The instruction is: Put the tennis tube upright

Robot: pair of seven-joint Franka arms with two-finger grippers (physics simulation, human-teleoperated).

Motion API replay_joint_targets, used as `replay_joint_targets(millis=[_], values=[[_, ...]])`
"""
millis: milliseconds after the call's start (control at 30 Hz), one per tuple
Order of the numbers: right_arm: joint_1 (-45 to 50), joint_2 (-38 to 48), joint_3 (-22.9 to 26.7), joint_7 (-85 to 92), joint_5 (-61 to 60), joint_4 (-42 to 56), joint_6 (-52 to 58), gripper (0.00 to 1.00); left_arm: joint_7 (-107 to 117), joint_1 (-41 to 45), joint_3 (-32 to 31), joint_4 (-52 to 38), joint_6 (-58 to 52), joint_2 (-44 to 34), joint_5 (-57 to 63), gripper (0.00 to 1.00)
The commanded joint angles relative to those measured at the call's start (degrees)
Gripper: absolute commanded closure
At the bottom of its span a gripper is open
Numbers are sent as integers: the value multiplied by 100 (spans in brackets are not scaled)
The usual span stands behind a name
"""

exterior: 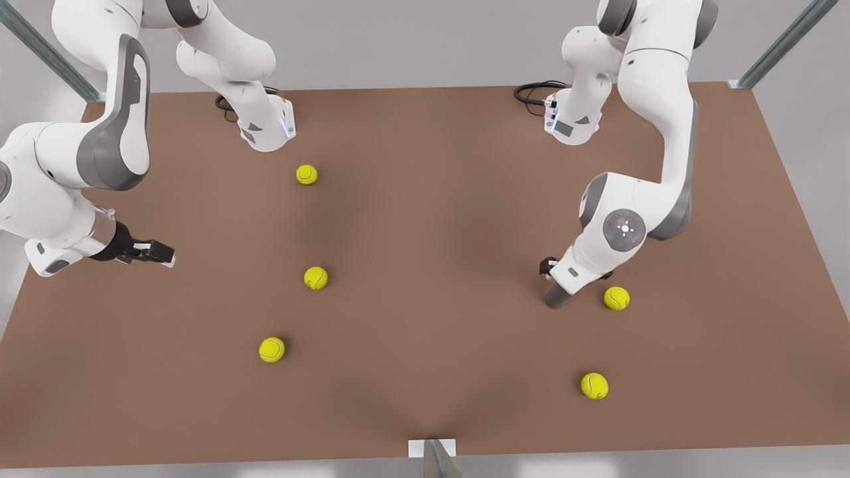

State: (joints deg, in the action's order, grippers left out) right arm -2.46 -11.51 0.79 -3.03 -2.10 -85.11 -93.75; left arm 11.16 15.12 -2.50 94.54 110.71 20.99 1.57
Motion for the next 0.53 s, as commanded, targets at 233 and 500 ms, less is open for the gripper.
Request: replay_joint_targets(millis=[233,500], values=[[8,-9,0,4,-9,12,-29,0,167,9,-22,-41,-954,-552,-16,0],[8,-27,0,4,-9,12,-29,0,-1213,-71,189,381,-1323,-2046,-16,0]])
